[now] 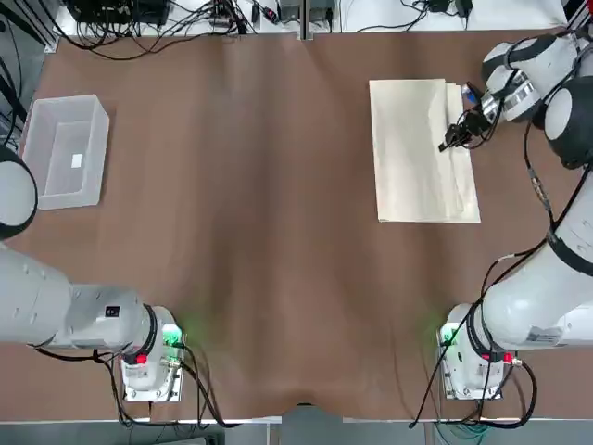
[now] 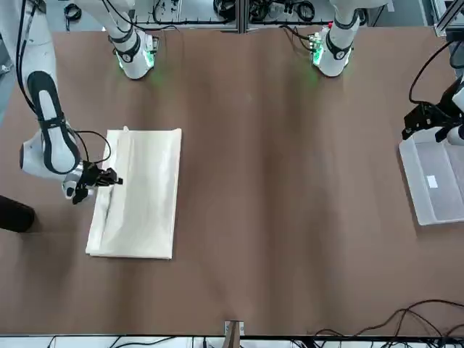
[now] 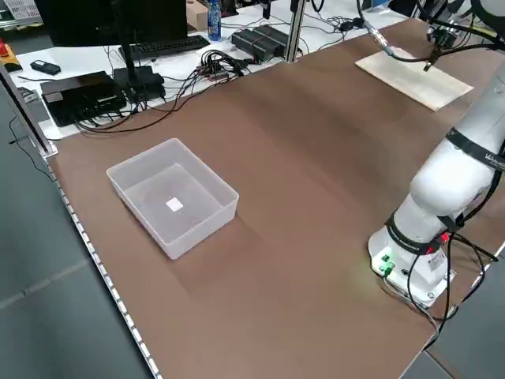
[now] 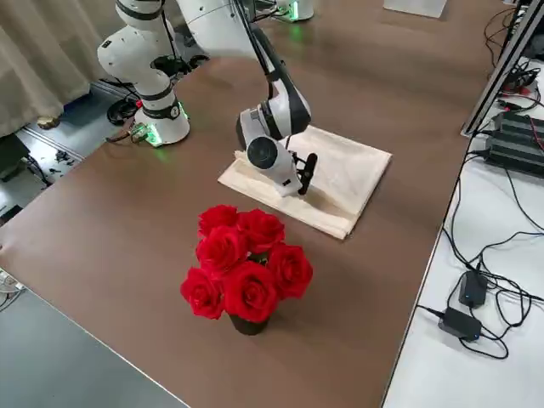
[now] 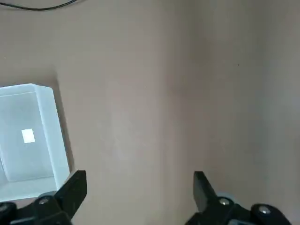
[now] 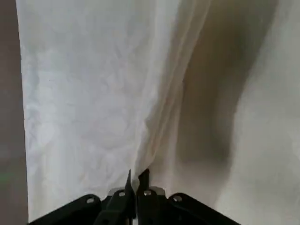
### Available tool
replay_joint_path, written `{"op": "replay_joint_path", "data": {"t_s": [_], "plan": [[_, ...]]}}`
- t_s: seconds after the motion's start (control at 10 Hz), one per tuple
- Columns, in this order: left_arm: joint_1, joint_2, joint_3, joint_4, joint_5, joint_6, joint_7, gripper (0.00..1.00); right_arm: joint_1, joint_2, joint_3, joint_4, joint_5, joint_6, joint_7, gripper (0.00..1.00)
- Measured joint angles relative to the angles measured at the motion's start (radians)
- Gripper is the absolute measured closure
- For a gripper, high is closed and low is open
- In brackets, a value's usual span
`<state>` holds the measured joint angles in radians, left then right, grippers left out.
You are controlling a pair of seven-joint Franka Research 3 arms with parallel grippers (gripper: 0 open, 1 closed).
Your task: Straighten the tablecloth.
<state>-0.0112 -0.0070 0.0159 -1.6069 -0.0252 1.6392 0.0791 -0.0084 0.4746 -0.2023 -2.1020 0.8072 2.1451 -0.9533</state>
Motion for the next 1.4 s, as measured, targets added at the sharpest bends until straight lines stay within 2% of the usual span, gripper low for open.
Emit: {"op": "replay_joint_path", "data": {"t_s": [0.4, 0.7, 1.1, 1.4], "plan": [[0.0, 0.007, 0.0, 0.0, 0.0, 0.0, 0.0, 0.0, 0.059, -0.019, 0.007, 0.025, 0.001, -0.083, 0.003, 0.98], [0.0, 0.008, 0.0, 0.0, 0.0, 0.0, 0.0, 0.0, 0.15, -0.058, 0.046, 0.043, 0.053, -0.112, 0.084, 0.98], [0.0, 0.008, 0.0, 0.0, 0.0, 0.0, 0.0, 0.0, 0.378, -0.101, 0.059, 0.123, 0.116, -0.105, 0.325, 0.98], [0.0, 0.009, 0.0, -0.001, 0.0, 0.0, 0.0, 0.0, 0.607, -0.119, 0.063, 0.22, 0.117, 0.042, 0.568, 0.98]]}}
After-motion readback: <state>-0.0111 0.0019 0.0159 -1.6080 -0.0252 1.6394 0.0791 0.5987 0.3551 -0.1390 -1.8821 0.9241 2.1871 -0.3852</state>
